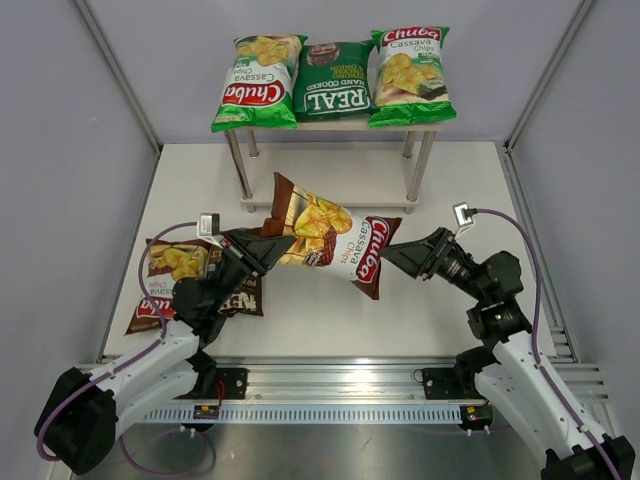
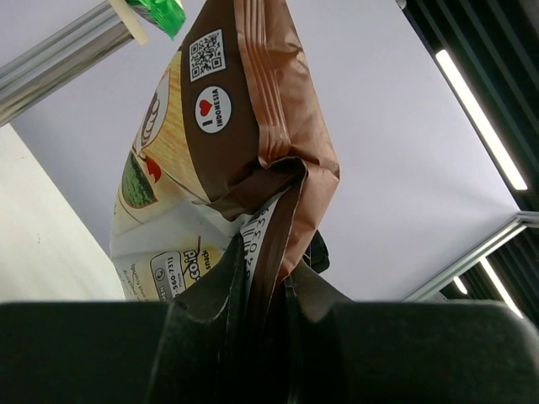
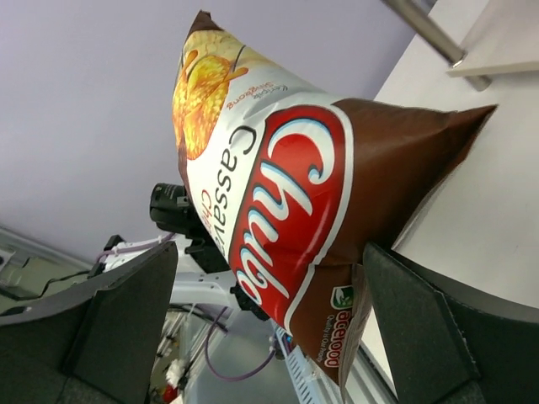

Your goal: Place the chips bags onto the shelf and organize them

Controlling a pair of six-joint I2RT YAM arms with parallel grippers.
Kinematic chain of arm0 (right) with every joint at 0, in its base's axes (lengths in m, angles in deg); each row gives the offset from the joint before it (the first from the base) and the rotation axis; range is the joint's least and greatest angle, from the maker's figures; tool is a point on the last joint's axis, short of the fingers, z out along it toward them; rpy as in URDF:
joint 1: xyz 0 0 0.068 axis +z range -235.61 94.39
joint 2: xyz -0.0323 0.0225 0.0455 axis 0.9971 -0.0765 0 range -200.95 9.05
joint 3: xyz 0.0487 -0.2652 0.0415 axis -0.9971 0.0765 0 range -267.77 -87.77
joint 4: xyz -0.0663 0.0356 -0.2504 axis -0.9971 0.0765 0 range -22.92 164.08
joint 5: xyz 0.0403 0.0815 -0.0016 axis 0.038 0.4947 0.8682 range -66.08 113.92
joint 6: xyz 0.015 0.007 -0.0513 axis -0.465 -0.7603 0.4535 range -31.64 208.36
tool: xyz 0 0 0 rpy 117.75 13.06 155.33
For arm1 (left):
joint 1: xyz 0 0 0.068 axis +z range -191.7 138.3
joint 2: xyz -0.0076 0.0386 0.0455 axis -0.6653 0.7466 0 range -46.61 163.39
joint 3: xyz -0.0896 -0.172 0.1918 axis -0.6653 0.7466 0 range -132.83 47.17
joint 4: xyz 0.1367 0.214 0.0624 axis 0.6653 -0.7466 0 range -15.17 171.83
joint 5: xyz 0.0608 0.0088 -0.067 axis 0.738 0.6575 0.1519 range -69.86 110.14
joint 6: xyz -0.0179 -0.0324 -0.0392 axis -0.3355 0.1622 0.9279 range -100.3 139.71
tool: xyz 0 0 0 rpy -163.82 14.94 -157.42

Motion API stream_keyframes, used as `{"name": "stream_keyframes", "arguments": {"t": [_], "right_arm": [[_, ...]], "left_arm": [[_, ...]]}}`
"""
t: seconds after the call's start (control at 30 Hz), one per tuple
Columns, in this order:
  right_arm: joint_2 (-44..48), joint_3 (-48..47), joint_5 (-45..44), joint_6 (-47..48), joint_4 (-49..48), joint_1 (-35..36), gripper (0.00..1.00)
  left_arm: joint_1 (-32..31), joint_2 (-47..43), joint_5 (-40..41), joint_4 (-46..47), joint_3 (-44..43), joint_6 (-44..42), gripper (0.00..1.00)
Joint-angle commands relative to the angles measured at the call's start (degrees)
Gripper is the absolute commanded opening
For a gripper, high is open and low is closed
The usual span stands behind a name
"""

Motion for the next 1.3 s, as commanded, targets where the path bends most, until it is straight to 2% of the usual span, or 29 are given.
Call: {"name": "stream_keyframes", "arguments": {"t": [0.0, 0.13, 0.33, 0.4, 0.53, 0.63, 0.77, 1.0, 1.27], "right_arm": [[4.5, -3.6, -8.5, 5.9, 12.7, 0.2, 0.99], [9.8, -3.8, -13.7, 7.3, 20.0, 0.2, 1.00], [8.2, -2.9, -7.4, 3.3, 16.0, 0.2, 0.99], [6.2, -1.0, -3.5, -0.1, 9.4, 0.2, 0.99], [2.7, 1.9, 2.9, -7.9, -13.2, 0.2, 0.99], [-0.6, 2.5, 5.8, -14.6, -25.6, 0.3, 0.99], [-2.9, 2.2, 7.6, -20.8, -32.3, 0.3, 0.97], [0.3, 1.7, 7.6, -22.4, -31.1, 0.4, 0.93], [3.6, 0.5, 4.4, -18.6, -17.4, 0.3, 0.90]], "left_arm": [[-1.0, -2.6, 0.3, 8.8, -3.5, 1.3, 0.00], [-1.0, -3.8, 1.1, 6.0, -4.0, -0.2, 0.00], [-2.0, -2.5, 0.7, 7.6, -5.3, 0.6, 0.00], [-3.2, -2.1, 1.1, 8.4, -5.7, 0.7, 0.00], [-5.7, -0.2, 1.5, 10.9, -6.6, 0.4, 0.00], [-8.1, 2.3, 2.4, 13.9, -6.7, 0.5, 0.00], [-9.4, 6.7, 2.8, 18.9, -6.7, 0.7, 0.00], [-10.0, 12.5, 3.4, 21.2, -7.3, 0.1, 0.00], [-12.6, 12.6, 3.2, 16.8, -8.1, -9.6, 0.03]]}}
